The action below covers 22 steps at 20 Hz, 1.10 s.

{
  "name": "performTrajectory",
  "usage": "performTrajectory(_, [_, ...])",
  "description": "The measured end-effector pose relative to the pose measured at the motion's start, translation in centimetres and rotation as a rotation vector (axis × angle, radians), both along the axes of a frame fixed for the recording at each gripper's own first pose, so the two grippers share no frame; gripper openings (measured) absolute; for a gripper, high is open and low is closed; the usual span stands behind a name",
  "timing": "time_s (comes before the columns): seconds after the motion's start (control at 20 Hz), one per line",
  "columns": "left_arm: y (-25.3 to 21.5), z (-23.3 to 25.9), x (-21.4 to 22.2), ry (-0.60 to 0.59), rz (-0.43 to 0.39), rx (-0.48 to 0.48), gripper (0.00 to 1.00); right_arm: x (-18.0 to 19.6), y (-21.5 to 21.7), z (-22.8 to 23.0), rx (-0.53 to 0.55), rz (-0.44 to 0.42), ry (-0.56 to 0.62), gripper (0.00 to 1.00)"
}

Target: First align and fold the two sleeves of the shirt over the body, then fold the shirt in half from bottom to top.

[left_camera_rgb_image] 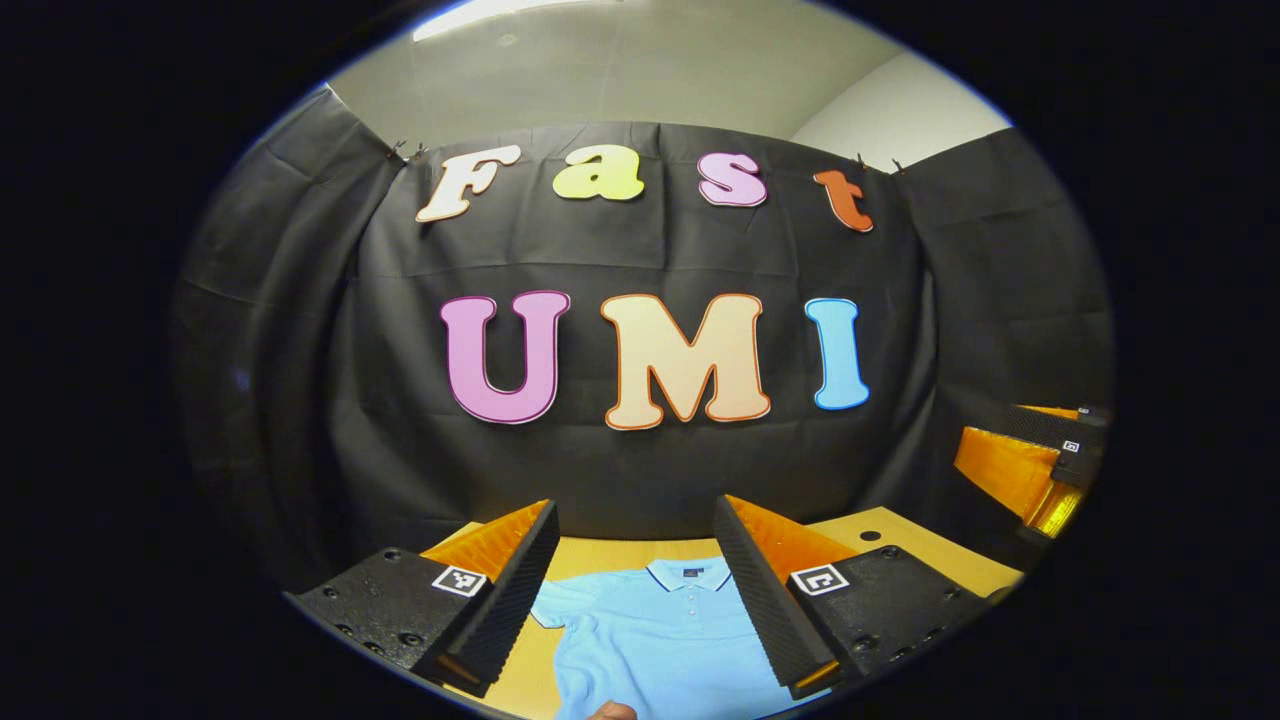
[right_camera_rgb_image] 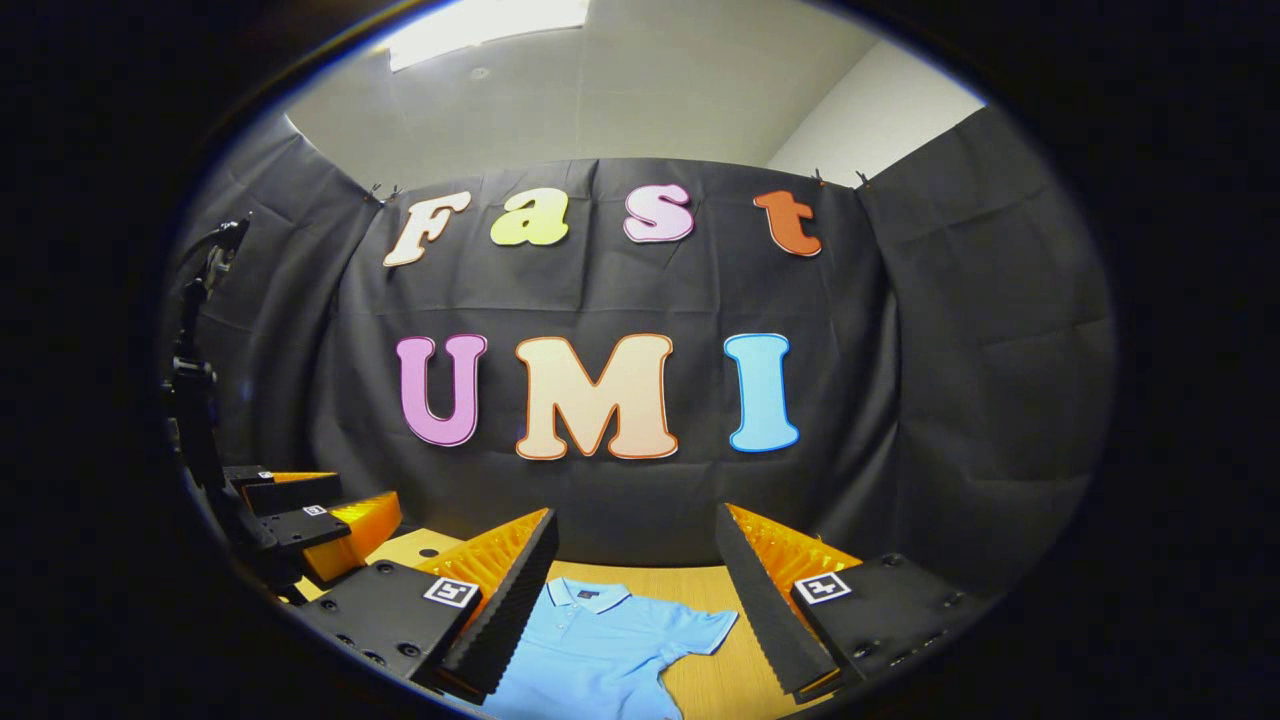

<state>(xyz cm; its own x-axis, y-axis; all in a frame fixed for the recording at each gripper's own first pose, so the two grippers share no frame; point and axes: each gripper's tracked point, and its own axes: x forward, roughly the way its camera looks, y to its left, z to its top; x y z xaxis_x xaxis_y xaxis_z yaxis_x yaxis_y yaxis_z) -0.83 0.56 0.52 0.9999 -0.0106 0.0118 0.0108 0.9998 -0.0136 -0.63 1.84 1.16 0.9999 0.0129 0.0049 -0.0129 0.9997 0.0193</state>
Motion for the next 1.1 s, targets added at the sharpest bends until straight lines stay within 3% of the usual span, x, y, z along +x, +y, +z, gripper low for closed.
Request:
performTrajectory(0.3, [0.7, 0.0, 0.5, -0.008, -0.009, 0.001, 0.94, 1.0, 0.2, -1.6, -0.012, -0.012, 0.026, 0.98])
performTrajectory(0.6, [2.4, 0.1, 1.4, -0.02, -0.003, 0.0, 0.94, 5.1, -0.9, -4.5, -0.068, -0.037, 0.058, 0.98])
performTrajectory(0.95, [5.3, -0.7, 2.7, 0.014, 0.024, 0.01, 0.94, 11.4, -5.1, -10.6, -0.115, -0.132, 0.121, 1.0])
performTrajectory(1.1, [7.0, -0.9, 3.0, 0.019, 0.044, 0.032, 0.94, 13.8, -7.1, -15.2, -0.122, -0.163, 0.202, 0.98])
